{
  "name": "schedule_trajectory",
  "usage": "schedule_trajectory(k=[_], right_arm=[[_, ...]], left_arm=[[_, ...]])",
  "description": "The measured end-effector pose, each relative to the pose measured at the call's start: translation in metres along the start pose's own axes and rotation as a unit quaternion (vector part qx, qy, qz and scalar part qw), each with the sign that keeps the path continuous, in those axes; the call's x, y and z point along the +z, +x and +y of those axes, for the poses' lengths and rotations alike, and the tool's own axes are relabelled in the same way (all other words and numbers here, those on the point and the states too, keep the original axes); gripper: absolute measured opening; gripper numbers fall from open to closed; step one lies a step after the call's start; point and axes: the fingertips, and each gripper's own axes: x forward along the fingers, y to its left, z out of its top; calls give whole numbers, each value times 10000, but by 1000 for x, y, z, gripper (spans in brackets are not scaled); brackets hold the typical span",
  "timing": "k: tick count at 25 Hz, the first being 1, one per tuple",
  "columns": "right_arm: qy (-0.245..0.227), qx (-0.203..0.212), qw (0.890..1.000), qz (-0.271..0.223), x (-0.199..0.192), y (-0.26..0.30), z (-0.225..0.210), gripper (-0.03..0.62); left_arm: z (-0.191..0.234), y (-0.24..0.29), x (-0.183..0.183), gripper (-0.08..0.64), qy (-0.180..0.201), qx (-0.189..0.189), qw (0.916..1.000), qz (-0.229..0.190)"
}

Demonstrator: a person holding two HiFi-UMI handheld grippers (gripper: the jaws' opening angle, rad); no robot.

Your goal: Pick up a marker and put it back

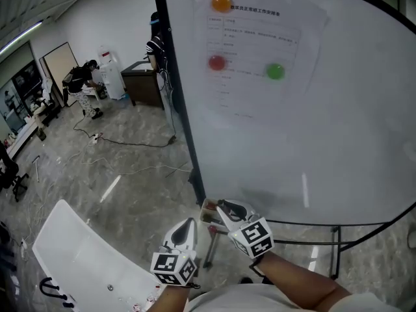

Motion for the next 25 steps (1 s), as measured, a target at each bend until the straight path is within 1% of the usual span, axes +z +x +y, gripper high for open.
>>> schedule_trajectory(k=[6, 15, 25], right_arm=[[51, 19, 10000, 10, -1, -1, -4, 66], [54, 162, 9998, 65, -3, 5, 3, 66], [-106, 381, 9990, 223, -10, 15, 9, 66]], left_arm=[[-1, 3, 2, 4, -74, -15, 10000, -53], [8, 0, 1, 5, -136, 96, 9998, -47], [16, -6, -5, 5, -230, 213, 9995, -40]])
